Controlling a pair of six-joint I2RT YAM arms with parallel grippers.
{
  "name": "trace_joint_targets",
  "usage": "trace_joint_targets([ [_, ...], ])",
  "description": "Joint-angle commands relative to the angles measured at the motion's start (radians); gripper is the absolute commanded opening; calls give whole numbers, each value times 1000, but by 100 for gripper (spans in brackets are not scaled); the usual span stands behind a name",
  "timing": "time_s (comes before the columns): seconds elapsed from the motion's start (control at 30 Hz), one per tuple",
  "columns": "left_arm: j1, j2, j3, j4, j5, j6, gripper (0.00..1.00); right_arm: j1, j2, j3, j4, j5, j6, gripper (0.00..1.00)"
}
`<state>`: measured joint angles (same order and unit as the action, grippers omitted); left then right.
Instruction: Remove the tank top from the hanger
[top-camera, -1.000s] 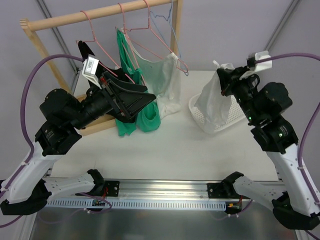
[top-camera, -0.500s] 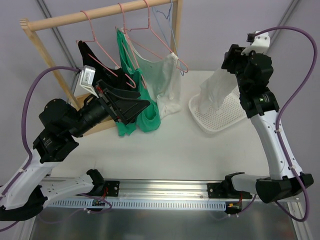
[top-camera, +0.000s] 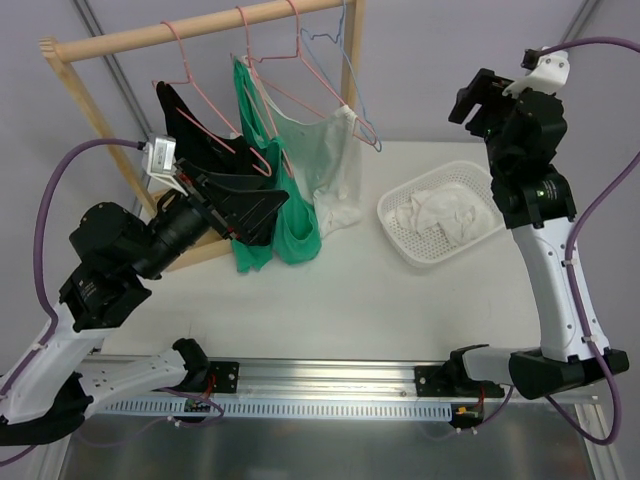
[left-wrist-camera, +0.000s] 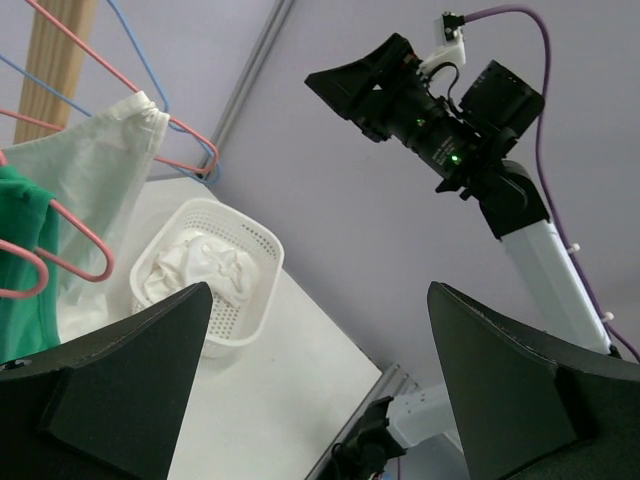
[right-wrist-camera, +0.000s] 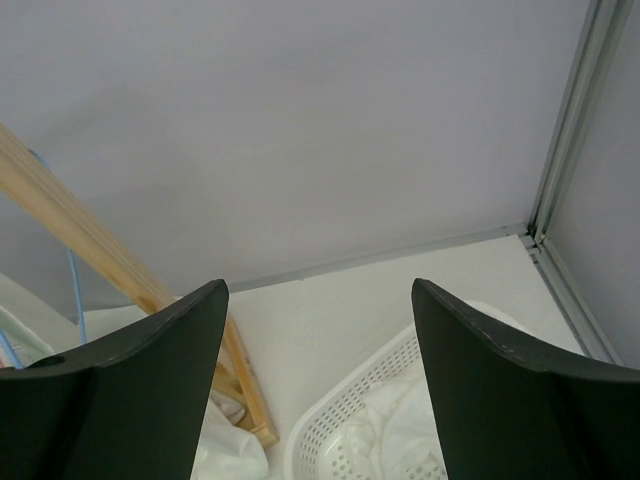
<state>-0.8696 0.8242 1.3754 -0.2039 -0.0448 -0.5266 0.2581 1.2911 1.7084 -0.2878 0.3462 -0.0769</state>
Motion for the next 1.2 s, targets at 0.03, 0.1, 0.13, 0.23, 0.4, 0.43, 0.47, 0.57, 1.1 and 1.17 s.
trace_joint_targets([
  [0.03, 1, 30, 30, 12, -72, 59, 92, -5, 10, 25, -79, -117, 74, 77],
  [0.1, 1, 53, 42, 11, -87, 76, 92, -5, 34, 71, -79, -342, 34, 70],
  [0.13, 1, 59, 54, 9, -99, 77, 92, -5, 49, 94, -79, -427, 29, 68],
  [0.23, 1, 102, 85, 11, -183, 103, 92, -5, 91, 157, -76, -558, 41, 68],
  [0.4, 1, 260, 227, 12, -372, 217, 92, 1, 68, 97, -51, -550, 69, 70],
  [0.43, 1, 286, 252, 12, -398, 237, 92, 1, 57, 79, -44, -552, 71, 70],
  [0.47, 1, 315, 279, 11, -423, 267, 91, 3, 50, 62, -36, -553, 74, 71],
  [0.57, 4, 421, 381, 12, -515, 295, 91, 3, 13, 10, -1, -594, 74, 73],
  [1.1, 38, 477, 467, 11, -555, 221, 89, 12, -78, -9, 59, -791, 143, 74],
  [1.17, 37, 400, 360, 11, -578, 209, 89, 10, -87, -24, 61, -790, 138, 75],
])
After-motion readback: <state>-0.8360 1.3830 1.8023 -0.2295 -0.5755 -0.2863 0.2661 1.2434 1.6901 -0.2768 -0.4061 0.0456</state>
